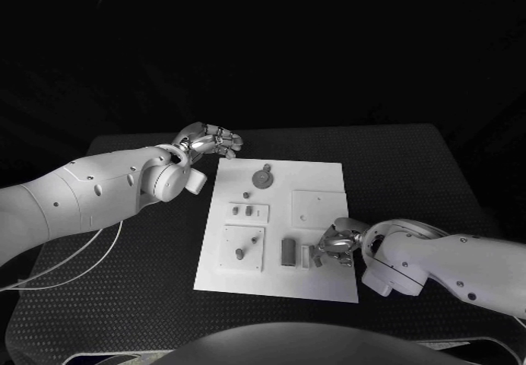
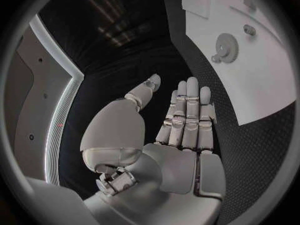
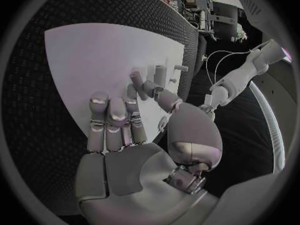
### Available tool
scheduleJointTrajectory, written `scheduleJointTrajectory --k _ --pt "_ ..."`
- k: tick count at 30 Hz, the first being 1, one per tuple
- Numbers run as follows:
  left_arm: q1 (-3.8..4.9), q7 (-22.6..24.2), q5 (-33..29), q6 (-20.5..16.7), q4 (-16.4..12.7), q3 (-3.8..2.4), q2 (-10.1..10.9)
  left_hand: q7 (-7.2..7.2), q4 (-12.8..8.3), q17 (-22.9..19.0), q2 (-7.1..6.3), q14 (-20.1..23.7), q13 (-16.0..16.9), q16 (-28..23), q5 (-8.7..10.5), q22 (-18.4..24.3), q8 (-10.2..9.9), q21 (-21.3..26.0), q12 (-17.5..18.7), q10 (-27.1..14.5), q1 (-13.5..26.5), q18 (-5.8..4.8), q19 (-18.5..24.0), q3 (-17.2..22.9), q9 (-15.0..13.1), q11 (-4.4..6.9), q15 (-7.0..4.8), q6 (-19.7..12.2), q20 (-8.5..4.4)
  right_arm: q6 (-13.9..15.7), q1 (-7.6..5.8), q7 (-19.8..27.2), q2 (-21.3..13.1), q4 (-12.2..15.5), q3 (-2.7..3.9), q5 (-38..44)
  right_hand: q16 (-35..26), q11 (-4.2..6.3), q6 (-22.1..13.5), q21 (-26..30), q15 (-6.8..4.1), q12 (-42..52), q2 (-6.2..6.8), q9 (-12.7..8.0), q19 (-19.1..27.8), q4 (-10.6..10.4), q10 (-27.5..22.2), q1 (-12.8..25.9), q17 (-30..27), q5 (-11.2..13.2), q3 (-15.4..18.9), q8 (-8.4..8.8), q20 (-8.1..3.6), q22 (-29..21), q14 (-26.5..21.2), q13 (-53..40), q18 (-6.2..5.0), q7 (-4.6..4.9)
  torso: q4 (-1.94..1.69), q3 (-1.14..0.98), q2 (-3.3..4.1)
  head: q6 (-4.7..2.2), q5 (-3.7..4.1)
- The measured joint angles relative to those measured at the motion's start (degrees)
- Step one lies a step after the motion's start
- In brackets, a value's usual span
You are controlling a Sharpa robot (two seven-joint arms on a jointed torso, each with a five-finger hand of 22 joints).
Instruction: Assemble the parts on the task board
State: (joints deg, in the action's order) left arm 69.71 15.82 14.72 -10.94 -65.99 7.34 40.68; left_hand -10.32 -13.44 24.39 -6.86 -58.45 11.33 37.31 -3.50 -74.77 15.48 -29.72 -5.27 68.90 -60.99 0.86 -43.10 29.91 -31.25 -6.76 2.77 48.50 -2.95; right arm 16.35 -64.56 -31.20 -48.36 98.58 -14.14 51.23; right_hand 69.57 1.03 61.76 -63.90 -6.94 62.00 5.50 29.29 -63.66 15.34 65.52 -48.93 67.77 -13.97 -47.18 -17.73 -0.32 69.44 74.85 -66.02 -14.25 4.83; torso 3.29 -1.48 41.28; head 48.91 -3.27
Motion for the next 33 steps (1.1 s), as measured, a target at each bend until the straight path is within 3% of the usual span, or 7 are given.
scheduleJointTrajectory --k 12,20,33 --pt "0.0 0.0 0.0 0.0 0.0 0.0 0.0 0.0 0.2 0.0 0.0 0.0 0.0 0.0 0.0 -0.1 0.0 0.0 0.0 0.0 0.0 0.0 0.0 0.2 0.0 0.0 0.0 0.0 0.0 0.8 0.01 -0.2 1.3 -0.7 0.0 0.2 0.0 0.01 0.0 0.0 0.09 0.0 1.14 0.3 -0.3 -0.5 0.0 1.1 0.1 1.5 0.5 -0.21 -0.11 -0.2 0.1 -0.1 -0.08 -0.04 -0.03 -0.02 0.03 0.15 -0.09" --pt "0.0 0.0 0.0 0.0 -0.1 0.0 0.1 0.0 0.2 0.1 0.0 0.0 0.0 0.0 0.0 -0.1 0.0 0.0 0.0 0.0 0.0 0.0 0.0 0.2 0.0 0.0 0.0 0.0 0.0 -0.6 0.07 -0.7 1.6 -1.0 -0.01 -0.1 -0.3 0.33 0.1 0.0 0.09 -0.2 1.8 0.0 -0.3 -1.1 0.3 1.8 0.0 3.6 1.1 -0.22 -0.12 -0.4 0.1 -0.3 -0.38 -0.14 -0.03 -0.02 0.03 0.36 -0.24" --pt "0.0 -0.1 0.1 0.0 -0.1 0.0 0.1 0.0 0.2 0.1 0.0 0.0 0.0 0.0 0.0 -0.1 0.0 0.0 0.0 0.0 0.0 0.0 0.0 0.2 0.0 0.0 0.0 0.0 0.0 -2.0 0.14 -0.9 2.0 -1.2 -0.04 -0.7 -0.3 0.34 0.0 0.0 0.09 -0.2 2.4 -0.1 -0.3 -1.5 0.3 2.4 0.0 3.6 1.8 -0.12 -0.11 -0.5 0.1 -0.5 -0.36 0.01 0.03 -0.04 -0.01 0.45 -0.37"
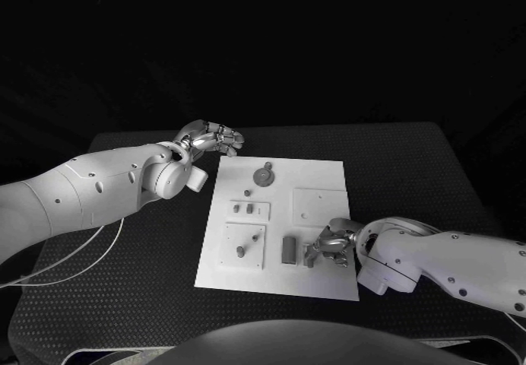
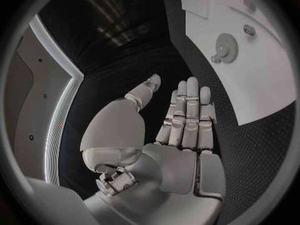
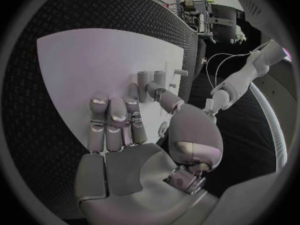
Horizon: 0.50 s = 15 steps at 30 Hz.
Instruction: Assemble the parts on the task board
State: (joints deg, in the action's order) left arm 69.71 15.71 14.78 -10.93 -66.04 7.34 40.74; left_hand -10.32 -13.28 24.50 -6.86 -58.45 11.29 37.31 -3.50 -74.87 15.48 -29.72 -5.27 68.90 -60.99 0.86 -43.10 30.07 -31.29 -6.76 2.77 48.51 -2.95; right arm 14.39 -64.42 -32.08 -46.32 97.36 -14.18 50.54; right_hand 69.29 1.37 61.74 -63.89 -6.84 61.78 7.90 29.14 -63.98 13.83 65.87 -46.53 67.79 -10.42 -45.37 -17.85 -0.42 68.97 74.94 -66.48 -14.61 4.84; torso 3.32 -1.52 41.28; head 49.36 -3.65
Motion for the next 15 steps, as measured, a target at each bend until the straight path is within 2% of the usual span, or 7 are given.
scheduleJointTrajectory --k 15 --pt "0.0 0.0 0.0 0.0 0.0 0.0 0.0 0.0 0.0 0.1 0.0 0.0 0.0 -0.2 0.0 -0.1 0.0 0.0 0.0 0.0 0.0 0.0 0.0 0.0 0.0 0.0 0.0 0.0 0.0 0.2 0.1 0.4 0.2 -0.3 -0.07 0.7 0.0 -0.03 0.0 0.0 0.01 -0.1 -0.07 0.0 0.0 0.0 0.0 0.4 0.0 0.5 0.3 -0.11 0.01 -0.1 0.0 -0.1 0.19 -0.01 -0.03 0.02 0.0 -0.08 0.01"
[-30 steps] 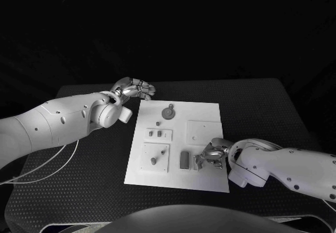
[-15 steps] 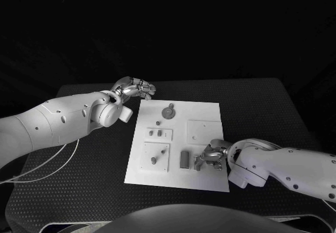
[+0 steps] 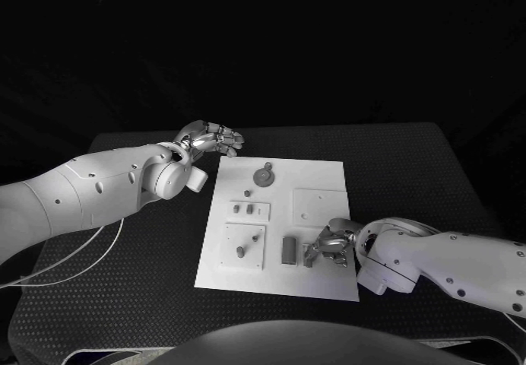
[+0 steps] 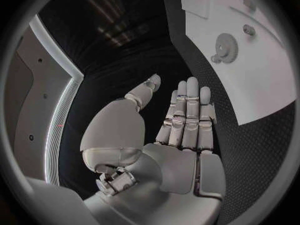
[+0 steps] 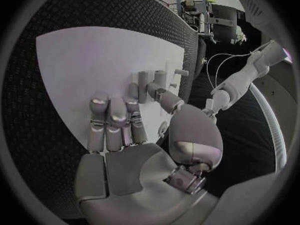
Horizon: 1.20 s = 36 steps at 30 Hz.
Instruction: Assemble the parts on the task board
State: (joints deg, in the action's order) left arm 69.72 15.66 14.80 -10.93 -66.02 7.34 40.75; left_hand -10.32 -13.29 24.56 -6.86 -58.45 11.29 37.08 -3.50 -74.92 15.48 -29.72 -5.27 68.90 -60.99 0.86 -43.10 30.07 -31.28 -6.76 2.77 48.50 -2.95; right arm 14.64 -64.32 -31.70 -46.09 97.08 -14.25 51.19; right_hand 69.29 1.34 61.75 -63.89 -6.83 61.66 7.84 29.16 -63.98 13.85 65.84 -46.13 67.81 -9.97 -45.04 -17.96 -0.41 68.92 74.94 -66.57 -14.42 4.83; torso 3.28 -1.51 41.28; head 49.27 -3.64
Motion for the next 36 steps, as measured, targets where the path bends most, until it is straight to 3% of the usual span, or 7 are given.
scheduleJointTrajectory --k 20,25,36 --pt "0.0 -0.1 0.0 0.0 0.0 0.0 0.0 0.0 0.0 0.1 0.0 0.0 0.0 0.0 0.0 0.0 0.0 0.0 0.0 0.0 0.0 0.0 0.0 0.0 0.0 0.0 0.0 0.0 0.0 0.1 0.0 2.6 0.3 0.7 0.11 4.9 -0.2 -0.01 0.0 0.0 -0.13 0.0 0.76 -0.2 0.2 -0.1 0.0 -0.5 -0.1 2.0 0.2 0.07 -0.21 -0.2 -0.1 -0.1 0.29 0.04 0.04 0.0 0.0 0.08 -0.23" --pt "0.0 -0.1 0.0 0.0 0.0 0.0 0.0 0.0 0.2 0.1 0.0 0.0 0.0 0.0 0.0 0.0 0.0 0.0 0.0 0.0 0.0 0.0 0.0 -0.2 0.0 0.0 0.0 0.0 0.0 0.1 0.01 3.0 0.3 0.7 0.11 5.6 -0.5 -0.01 -0.1 0.0 -0.13 0.0 2.06 -0.3 0.2 -0.7 0.0 -0.4 -0.1 2.4 0.8 0.07 -0.21 -0.4 -0.2 -0.2 0.31 0.09 0.04 -0.02 -0.01 0.04 -0.25" --pt "0.0 -0.2 0.1 0.0 0.0 0.0 0.0 0.0 0.2 0.2 0.0 0.0 0.0 0.0 0.0 0.0 0.0 0.2 0.0 0.0 0.0 0.0 0.0 -0.2 0.0 0.0 0.0 0.0 0.0 -0.4 0.01 3.0 0.0 0.5 0.13 6.2 -0.5 -0.13 -0.1 0.0 -0.09 0.0 2.96 -0.6 0.2 -1.9 -0.1 0.0 -0.1 3.1 1.1 0.07 -0.21 -0.5 -0.2 -0.2 0.32 0.09 0.05 -0.01 -0.02 0.14 -0.13"
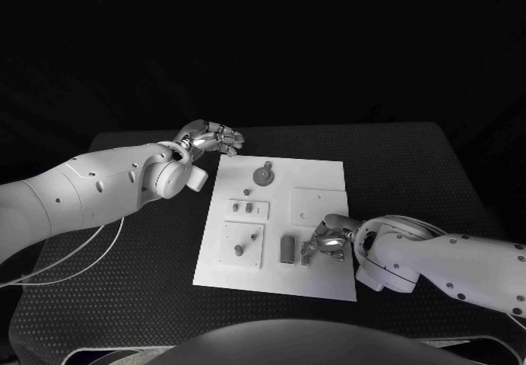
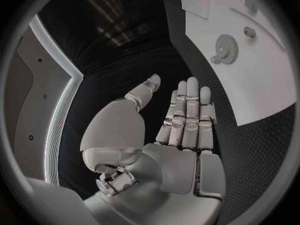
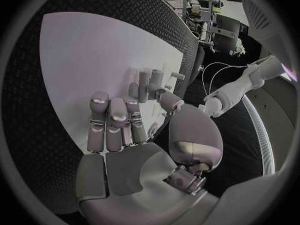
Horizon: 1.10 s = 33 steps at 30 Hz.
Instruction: Assemble the parts on the task board
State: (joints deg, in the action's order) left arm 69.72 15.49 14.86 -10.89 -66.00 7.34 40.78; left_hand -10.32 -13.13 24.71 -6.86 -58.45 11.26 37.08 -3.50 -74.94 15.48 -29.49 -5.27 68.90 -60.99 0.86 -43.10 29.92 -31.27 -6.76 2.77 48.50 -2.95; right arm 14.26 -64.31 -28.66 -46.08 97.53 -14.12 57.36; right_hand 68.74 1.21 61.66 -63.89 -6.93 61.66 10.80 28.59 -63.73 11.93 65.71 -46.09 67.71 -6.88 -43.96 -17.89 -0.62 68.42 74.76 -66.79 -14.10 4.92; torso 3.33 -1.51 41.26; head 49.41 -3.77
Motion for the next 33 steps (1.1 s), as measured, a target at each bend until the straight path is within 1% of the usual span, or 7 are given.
scheduleJointTrajectory --k 6,8,23,25,28,30,33 --pt "0.0 0.0 0.0 0.0 0.0 0.0 0.0 0.0 0.0 0.0 0.0 0.0 0.0 0.0 0.0 0.0 0.0 0.0 0.0 0.0 0.0 0.0 0.0 0.0 0.0 0.0 0.0 0.0 0.0 -0.4 0.04 -0.3 -0.1 -0.1 -0.05 0.2 0.0 -0.07 -0.2 0.0 0.05 0.0 0.37 0.0 0.0 -0.5 -0.1 0.4 0.0 0.2 0.1 0.32 0.0 -0.1 -0.1 -0.1 0.0 0.16 0.0 0.01 -0.01 0.05 0.02" --pt "0.0 0.0 0.0 0.0 0.0 0.0 0.0 0.0 0.0 0.0 0.0 0.0 0.0 0.0 0.0 0.0 0.0 0.0 0.0 0.0 0.0 0.0 0.0 0.0 0.0 0.0 0.0 0.0 0.0 -0.5 0.04 -0.4 -0.1 -0.1 -0.05 0.2 0.0 0.1 -0.2 0.0 0.05 0.0 0.37 0.1 0.0 -0.6 -0.3 0.4 0.0 0.2 0.2 0.32 0.0 -0.1 -0.1 -0.1 0.01 0.18 0.0 0.01 -0.01 0.05 0.02" --pt "0.0 -0.1 0.0 0.0 0.0 0.0 0.0 0.0 0.0 0.1 0.0 0.0 0.0 0.0 0.0 0.0 0.0 0.0 0.0 0.0 0.0 0.0 0.0 0.0 0.0 0.0 0.0 0.0 0.0 -0.8 0.04 -0.6 -0.3 -0.3 -0.04 0.5 0.0 0.01 -0.3 0.0 0.07 0.0 0.61 0.1 0.0 -1.2 -0.4 0.6 0.0 0.5 0.2 0.38 0.0 -0.1 0.0 -0.1 0.22 0.1 -0.04 0.03 0.0 0.21 -0.05" --pt "0.0 -0.1 0.0 0.0 0.0 0.0 0.1 0.2 0.0 0.1 0.0 0.0 0.0 0.0 0.0 0.0 0.0 0.0 0.0 0.0 0.0 0.0 0.0 0.0 0.0 0.0 0.0 -0.2 0.0 -0.5 0.05 -0.4 -0.6 -0.3 -0.04 0.8 0.0 0.01 -0.3 0.0 0.07 0.0 0.83 0.1 0.0 -1.3 -0.4 0.7 0.0 0.7 0.3 0.38 0.01 -0.1 0.0 -0.1 -0.08 0.1 -0.05 0.04 0.0 0.21 -0.03" --pt "0.0 -0.1 0.0 0.0 0.0 0.0 0.1 0.2 0.0 0.1 0.0 0.0 0.0 0.0 0.0 0.0 0.0 0.0 0.0 0.0 0.0 0.0 0.0 0.0 0.0 0.0 0.0 -0.2 0.0 0.3 0.05 0.7 -1.2 -0.4 -0.05 1.2 -0.3 0.01 -0.3 0.0 -0.01 0.0 1.97 0.1 0.0 -1.7 -0.4 0.3 -0.1 1.1 0.1 0.38 0.0 -0.2 -0.2 -0.2 -0.2 0.1 -0.05 0.03 0.0 0.13 -0.02" --pt "0.0 -0.1 0.1 0.0 0.0 0.0 0.1 0.2 0.0 0.1 0.0 0.0 0.0 -0.1 0.0 0.0 0.0 0.0 0.0 0.0 0.0 0.0 0.0 0.0 0.0 0.0 0.0 -0.2 0.0 1.2 0.06 2.2 -1.8 -0.5 -0.05 1.7 -0.7 0.0 -0.7 0.0 -0.13 0.0 2.62 0.0 0.3 -1.7 -0.4 -0.4 -0.3 1.6 0.1 0.38 -0.12 -0.3 -0.5 -0.2 -0.39 -0.02 -0.05 0.03 0.0 0.05 -0.08" --pt "0.0 -0.1 0.1 0.0 0.0 0.0 0.2 0.2 0.0 0.1 0.0 0.0 0.0 -0.2 0.0 0.0 0.0 0.0 0.0 0.0 0.0 0.0 0.0 0.0 0.0 0.0 0.0 -0.2 0.0 3.3 0.06 5.7 -2.8 -1.0 -0.05 3.2 -0.8 -0.5 -1.8 0.0 0.06 0.0 3.18 -0.1 0.7 -0.8 -0.9 -2.4 -0.3 2.1 -0.8 0.63 -0.32 -0.4 -1.1 -0.4 -0.45 0.29 -0.05 0.01 0.0 0.02 -0.18"
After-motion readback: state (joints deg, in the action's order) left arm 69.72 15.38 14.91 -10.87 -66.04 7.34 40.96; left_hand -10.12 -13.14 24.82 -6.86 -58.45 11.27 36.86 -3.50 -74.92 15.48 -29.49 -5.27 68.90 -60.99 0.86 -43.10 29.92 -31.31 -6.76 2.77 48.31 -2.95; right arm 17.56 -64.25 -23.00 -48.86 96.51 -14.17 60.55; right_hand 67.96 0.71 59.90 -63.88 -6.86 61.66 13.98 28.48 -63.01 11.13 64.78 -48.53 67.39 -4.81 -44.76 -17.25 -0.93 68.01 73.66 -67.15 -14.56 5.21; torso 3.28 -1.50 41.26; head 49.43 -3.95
